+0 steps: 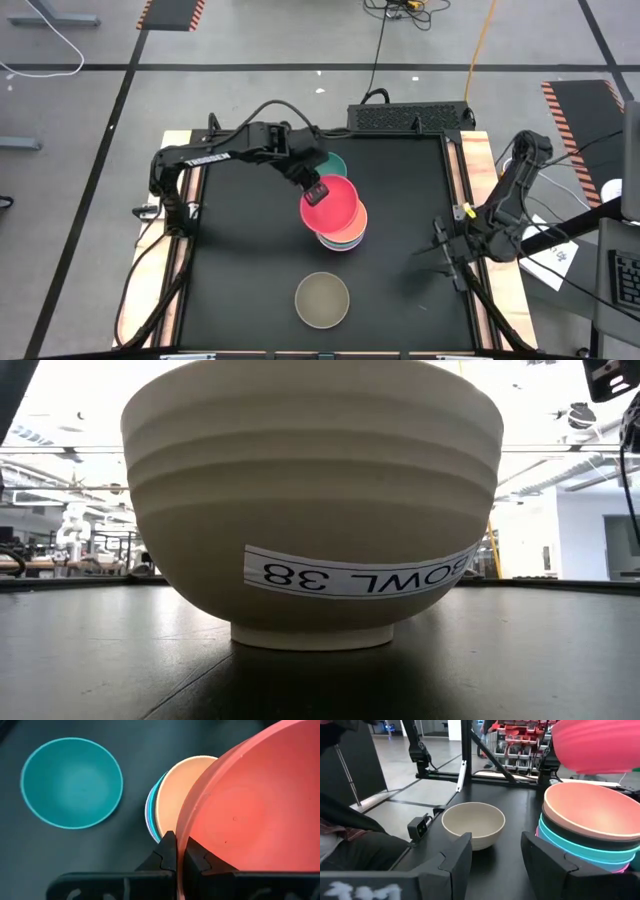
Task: Nest bowls inside each other
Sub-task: Stack the light pink bowl on top of the light orange bowl
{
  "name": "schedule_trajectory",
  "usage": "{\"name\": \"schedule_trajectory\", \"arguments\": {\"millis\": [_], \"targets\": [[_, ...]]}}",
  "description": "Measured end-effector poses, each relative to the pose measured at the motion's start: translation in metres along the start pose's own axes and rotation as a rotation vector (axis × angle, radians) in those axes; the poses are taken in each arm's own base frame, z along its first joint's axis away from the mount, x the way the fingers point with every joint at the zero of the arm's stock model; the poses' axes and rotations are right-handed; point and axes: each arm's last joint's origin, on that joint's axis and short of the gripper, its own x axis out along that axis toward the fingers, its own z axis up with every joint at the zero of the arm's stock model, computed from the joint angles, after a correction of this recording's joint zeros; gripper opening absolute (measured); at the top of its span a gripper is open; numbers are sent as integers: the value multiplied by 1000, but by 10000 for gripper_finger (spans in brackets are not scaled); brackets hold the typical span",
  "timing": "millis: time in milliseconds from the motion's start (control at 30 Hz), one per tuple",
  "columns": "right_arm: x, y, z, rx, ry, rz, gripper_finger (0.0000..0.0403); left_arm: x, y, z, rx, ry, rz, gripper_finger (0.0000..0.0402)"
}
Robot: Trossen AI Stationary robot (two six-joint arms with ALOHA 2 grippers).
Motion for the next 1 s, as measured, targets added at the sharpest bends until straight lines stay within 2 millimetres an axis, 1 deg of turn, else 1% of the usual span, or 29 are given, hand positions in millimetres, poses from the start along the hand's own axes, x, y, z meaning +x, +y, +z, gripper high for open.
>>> {"name": "schedule_trajectory", "arguments": {"millis": [100, 300, 567, 733, 900, 1000], "targets": [[-1, 1, 0, 4, 2, -1, 164, 1, 1, 4, -11, -14, -33, 1], [-1, 0, -1, 9, -1, -24, 164, 6, 6, 6, -46, 3, -38, 1], [-1, -1, -2, 30, 12, -27, 164, 6, 7, 0, -63, 65, -11, 1], [-1, -2, -2, 59, -2, -77, 164, 5, 9, -4, -76, 95, 23, 1], [-1, -2, -2, 57, -3, -82, 164, 3, 11, -1, -78, 80, 33, 1], [-1, -2, -2, 52, -3, -84, 164, 6, 10, 5, -79, 63, 29, 1]]}}
